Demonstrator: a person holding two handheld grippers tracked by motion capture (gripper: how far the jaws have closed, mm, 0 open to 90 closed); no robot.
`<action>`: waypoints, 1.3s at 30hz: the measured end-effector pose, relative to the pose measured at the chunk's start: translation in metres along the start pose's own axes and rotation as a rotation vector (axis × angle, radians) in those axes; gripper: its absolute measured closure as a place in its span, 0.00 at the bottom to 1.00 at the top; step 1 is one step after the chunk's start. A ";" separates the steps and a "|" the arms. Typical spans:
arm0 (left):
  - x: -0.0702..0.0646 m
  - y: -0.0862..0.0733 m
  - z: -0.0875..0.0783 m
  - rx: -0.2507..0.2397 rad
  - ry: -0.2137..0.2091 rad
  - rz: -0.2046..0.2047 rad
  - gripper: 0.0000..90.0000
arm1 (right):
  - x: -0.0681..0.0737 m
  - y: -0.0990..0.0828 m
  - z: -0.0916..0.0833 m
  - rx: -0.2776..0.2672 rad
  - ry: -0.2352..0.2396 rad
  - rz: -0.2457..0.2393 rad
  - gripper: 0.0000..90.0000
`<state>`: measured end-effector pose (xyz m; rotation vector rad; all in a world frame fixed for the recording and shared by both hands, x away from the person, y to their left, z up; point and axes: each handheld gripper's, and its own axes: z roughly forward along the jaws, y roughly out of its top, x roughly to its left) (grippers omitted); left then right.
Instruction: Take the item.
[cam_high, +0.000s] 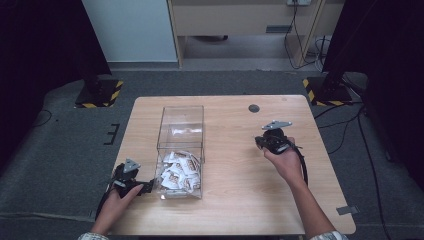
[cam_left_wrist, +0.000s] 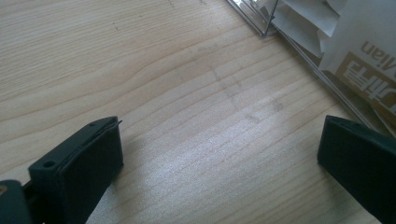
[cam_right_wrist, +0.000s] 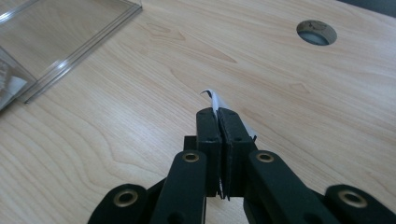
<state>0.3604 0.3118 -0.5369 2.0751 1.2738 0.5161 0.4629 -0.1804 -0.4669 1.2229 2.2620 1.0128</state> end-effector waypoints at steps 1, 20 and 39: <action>0.000 0.000 0.000 0.000 0.000 0.000 0.00 | -0.001 -0.001 0.002 0.008 -0.002 0.003 0.98; 0.000 0.000 0.000 0.000 0.000 0.000 0.00 | -0.001 -0.010 0.027 0.049 -0.007 0.014 0.97; 0.000 0.000 0.000 -0.001 0.000 -0.001 0.00 | 0.004 -0.008 0.028 0.065 0.003 0.024 0.75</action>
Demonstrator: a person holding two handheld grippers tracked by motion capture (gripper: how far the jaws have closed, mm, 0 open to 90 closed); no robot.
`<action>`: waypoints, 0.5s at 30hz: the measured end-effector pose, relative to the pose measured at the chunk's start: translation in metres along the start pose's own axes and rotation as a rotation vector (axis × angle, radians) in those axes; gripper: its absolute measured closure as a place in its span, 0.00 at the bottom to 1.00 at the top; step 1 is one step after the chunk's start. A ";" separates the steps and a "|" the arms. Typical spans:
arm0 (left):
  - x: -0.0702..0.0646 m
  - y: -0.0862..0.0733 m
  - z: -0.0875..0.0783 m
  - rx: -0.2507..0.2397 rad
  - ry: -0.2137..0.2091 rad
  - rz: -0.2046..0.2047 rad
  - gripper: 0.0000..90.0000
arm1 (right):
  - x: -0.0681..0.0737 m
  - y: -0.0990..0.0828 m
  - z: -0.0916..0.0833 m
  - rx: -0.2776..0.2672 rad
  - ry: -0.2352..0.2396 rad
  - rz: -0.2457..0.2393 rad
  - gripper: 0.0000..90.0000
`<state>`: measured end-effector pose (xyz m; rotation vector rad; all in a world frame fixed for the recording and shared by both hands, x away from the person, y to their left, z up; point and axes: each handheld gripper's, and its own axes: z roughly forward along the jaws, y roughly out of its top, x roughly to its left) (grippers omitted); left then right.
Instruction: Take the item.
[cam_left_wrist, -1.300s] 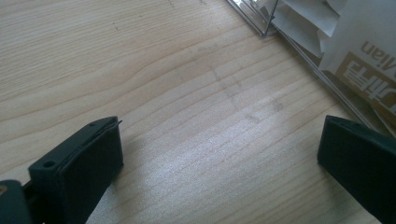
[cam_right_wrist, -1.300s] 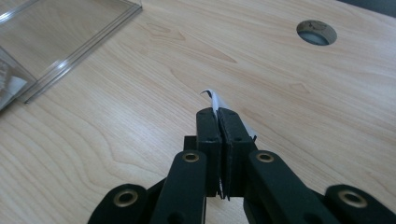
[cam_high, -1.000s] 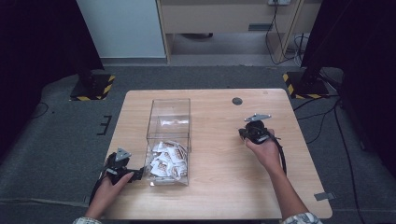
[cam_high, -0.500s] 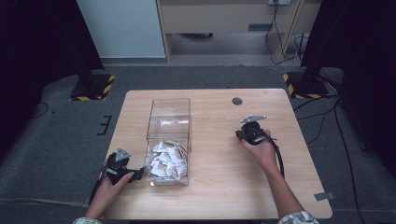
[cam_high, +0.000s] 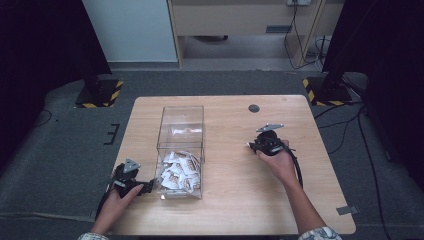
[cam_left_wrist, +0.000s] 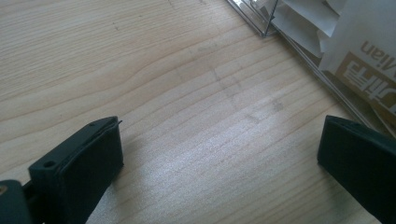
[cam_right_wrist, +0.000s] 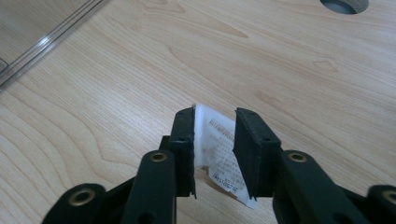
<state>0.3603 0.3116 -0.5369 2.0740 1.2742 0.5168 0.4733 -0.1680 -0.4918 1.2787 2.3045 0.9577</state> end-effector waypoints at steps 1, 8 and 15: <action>0.000 0.000 0.000 0.000 0.000 0.000 0.00 | 0.000 0.000 -0.001 -0.002 -0.006 -0.002 0.74; 0.000 0.000 0.000 0.000 0.000 0.000 0.00 | -0.001 0.002 -0.010 -0.024 -0.012 0.015 0.62; 0.000 0.000 0.000 0.000 0.000 0.000 0.00 | 0.003 0.006 -0.018 -0.056 -0.004 0.023 0.55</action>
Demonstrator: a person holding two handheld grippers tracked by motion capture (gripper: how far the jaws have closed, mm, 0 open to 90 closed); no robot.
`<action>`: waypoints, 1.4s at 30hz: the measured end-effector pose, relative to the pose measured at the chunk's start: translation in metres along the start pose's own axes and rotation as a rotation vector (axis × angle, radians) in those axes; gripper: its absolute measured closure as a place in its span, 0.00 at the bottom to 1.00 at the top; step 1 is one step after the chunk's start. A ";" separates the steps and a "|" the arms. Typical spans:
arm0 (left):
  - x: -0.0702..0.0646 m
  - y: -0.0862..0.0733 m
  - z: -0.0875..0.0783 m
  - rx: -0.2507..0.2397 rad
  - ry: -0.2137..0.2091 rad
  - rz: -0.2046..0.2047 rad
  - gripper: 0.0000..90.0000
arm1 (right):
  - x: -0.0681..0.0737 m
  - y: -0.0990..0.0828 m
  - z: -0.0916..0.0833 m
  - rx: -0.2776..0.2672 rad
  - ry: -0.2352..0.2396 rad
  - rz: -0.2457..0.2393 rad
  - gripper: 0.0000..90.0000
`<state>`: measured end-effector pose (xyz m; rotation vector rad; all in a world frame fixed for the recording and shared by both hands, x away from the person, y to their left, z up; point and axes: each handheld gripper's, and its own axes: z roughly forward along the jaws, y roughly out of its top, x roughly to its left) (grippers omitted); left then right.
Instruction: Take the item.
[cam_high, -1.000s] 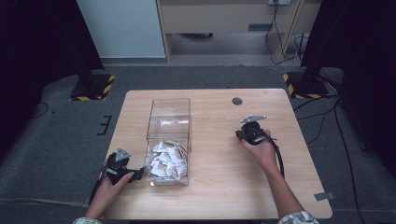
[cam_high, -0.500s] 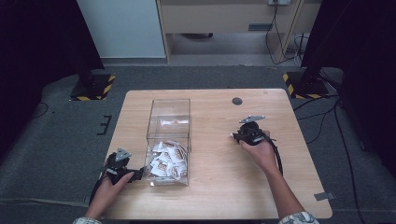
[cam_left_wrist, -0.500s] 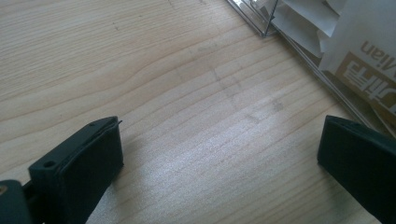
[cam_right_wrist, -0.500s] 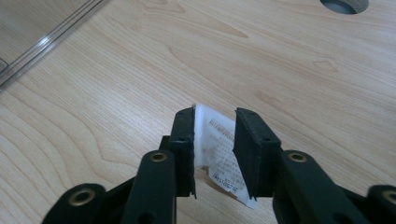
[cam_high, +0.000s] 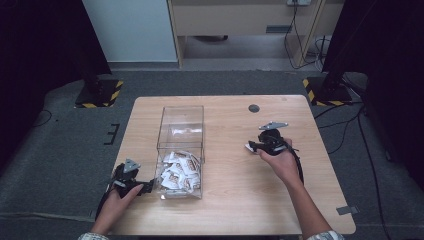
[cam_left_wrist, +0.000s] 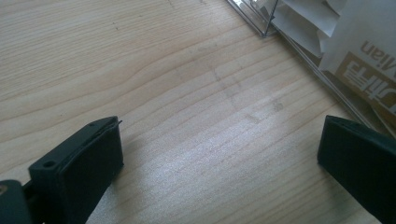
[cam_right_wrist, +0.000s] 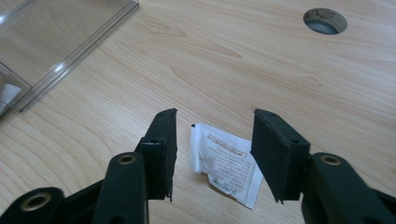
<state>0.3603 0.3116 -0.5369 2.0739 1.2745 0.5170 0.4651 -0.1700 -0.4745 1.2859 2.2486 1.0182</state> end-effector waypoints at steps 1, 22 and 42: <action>0.000 0.000 0.000 0.000 0.000 0.000 0.00 | 0.001 0.001 -0.001 -0.005 -0.001 -0.003 0.53; 0.000 0.000 0.000 0.001 0.000 0.000 0.00 | 0.006 0.012 -0.028 -0.055 -0.039 0.041 0.09; 0.000 0.000 0.000 0.000 0.001 -0.001 0.00 | 0.006 -0.004 -0.058 -0.096 -0.025 0.034 0.08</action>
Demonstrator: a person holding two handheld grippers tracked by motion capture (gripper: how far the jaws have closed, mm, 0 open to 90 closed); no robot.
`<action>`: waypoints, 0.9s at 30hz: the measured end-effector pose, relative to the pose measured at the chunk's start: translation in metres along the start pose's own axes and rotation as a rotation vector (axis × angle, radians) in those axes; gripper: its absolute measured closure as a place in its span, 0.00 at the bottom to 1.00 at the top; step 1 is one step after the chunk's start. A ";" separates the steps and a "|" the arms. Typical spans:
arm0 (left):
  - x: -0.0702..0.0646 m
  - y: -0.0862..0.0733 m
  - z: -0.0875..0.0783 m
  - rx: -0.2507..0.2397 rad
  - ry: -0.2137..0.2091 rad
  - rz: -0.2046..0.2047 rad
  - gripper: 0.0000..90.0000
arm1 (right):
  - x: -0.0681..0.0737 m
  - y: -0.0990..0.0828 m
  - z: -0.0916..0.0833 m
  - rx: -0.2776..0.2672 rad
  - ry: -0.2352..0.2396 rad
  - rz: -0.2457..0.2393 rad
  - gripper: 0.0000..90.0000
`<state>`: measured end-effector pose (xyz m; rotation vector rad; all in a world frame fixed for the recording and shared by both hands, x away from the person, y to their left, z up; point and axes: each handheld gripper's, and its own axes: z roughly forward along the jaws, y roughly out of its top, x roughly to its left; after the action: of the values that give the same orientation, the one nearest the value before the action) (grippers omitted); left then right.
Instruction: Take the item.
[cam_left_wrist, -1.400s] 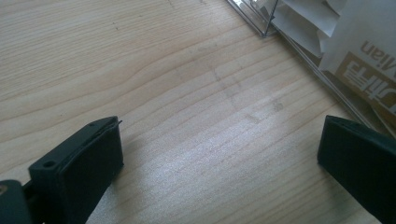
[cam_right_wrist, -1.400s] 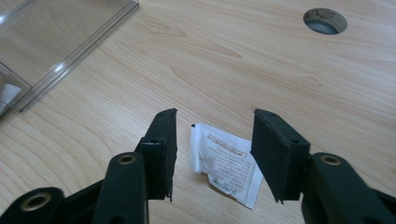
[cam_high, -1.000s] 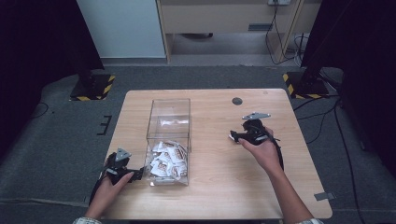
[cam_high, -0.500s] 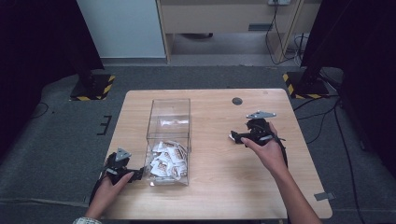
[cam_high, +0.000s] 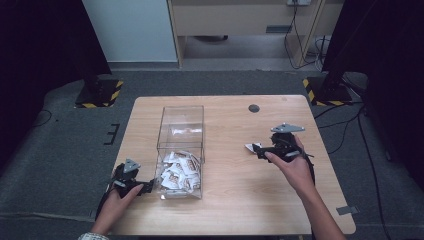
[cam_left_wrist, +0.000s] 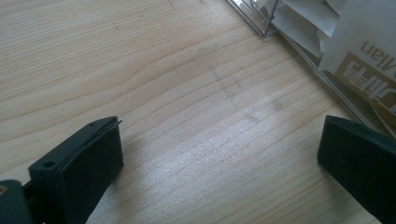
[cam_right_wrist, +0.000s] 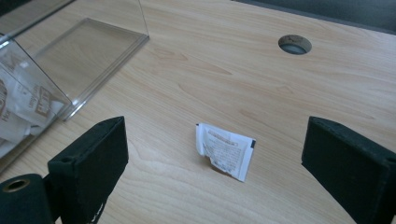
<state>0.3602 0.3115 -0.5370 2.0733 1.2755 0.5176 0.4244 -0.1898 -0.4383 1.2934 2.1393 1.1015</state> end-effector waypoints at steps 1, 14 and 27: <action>0.000 0.000 0.000 0.000 0.000 0.000 0.00 | -0.001 -0.002 0.000 0.003 -0.003 -0.006 0.08; -0.001 0.000 0.000 0.000 0.000 -0.001 0.00 | -0.009 -0.027 -0.009 0.008 -0.025 0.021 0.09; -0.001 0.000 0.000 0.000 0.000 -0.001 0.00 | -0.014 -0.066 -0.020 0.028 -0.041 0.059 0.10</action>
<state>0.3600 0.3109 -0.5370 2.0723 1.2762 0.5170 0.3816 -0.2271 -0.4790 1.3878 2.1068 1.0622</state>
